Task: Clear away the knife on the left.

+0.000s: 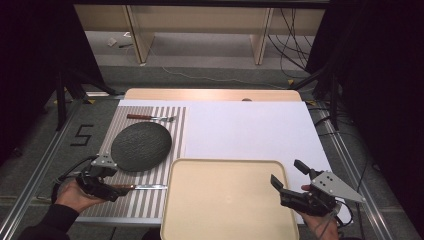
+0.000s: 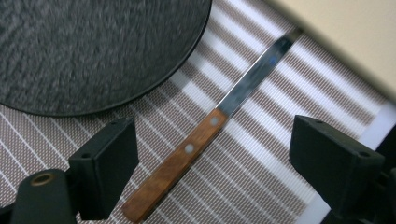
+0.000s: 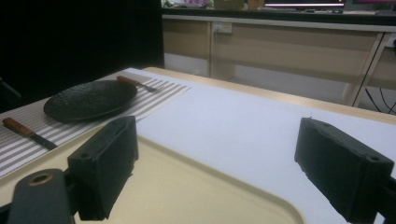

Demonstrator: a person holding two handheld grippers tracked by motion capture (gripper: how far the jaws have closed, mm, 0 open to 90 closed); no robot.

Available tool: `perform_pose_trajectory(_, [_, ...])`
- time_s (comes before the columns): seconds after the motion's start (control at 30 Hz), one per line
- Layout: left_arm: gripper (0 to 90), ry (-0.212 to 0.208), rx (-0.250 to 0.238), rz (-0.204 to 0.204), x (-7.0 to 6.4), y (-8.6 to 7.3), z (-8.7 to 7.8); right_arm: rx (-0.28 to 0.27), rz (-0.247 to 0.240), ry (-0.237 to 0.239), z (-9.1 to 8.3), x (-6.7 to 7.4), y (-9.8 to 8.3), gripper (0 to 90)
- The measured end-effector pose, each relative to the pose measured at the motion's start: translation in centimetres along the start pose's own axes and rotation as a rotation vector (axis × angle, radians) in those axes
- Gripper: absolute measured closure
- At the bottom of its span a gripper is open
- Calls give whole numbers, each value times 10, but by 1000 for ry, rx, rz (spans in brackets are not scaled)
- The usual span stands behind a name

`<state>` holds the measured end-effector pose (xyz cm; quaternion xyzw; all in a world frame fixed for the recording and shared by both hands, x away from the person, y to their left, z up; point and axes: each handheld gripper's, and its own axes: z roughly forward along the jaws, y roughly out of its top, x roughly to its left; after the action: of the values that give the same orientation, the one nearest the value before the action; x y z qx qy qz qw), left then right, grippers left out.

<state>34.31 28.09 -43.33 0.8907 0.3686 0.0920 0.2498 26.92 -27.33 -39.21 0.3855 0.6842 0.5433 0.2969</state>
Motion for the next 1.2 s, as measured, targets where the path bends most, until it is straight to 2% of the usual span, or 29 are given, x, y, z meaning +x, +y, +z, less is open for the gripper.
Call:
perform_pose_trajectory(0.23, [159,22,88,30,6,0,11,1,0,3,0,0,0,144])
perform_pose_trajectory(0.57, [198,20,191,67,10,3,28,1,1,5,0,0,0,145])
perform_pose_trajectory(0.87, [276,-3,226,68,14,4,34,0,0,8,0,0,1,146])
perform_pose_trajectory(0.97, [293,-4,249,84,14,5,37,1,0,9,0,0,1,146])
perform_pose_trajectory(1.2, [362,-14,266,117,12,9,40,0,1,12,0,0,0,147])
